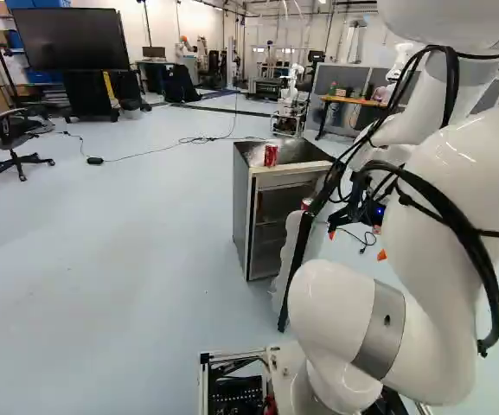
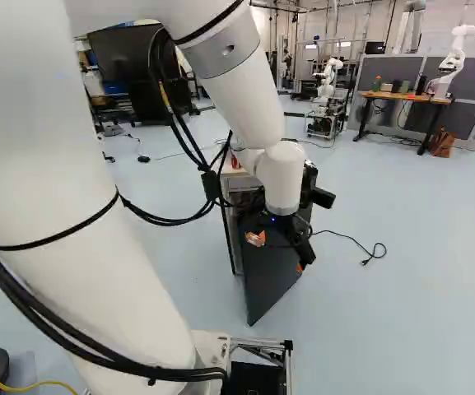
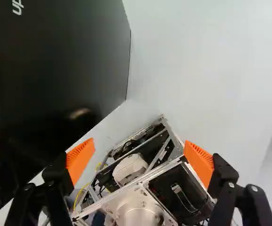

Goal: Grab a drink from the fridge

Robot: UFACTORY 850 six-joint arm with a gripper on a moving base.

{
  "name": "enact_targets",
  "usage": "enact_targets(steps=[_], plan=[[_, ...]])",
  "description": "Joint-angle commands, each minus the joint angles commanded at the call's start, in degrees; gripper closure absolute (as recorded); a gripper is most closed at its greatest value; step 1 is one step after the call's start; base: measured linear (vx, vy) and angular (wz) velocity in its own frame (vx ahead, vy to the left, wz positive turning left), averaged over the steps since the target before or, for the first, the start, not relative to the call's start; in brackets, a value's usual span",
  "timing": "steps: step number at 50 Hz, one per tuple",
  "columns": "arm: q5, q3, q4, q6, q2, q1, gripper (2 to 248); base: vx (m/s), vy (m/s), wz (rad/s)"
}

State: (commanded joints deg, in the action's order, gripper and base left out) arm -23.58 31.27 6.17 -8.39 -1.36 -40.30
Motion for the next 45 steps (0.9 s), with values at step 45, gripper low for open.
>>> enact_targets(steps=[45], plan=[[21.92, -8.89, -17.03, 0.0, 0.97, 2.81, 3, 0.0, 0.0, 0.0]])
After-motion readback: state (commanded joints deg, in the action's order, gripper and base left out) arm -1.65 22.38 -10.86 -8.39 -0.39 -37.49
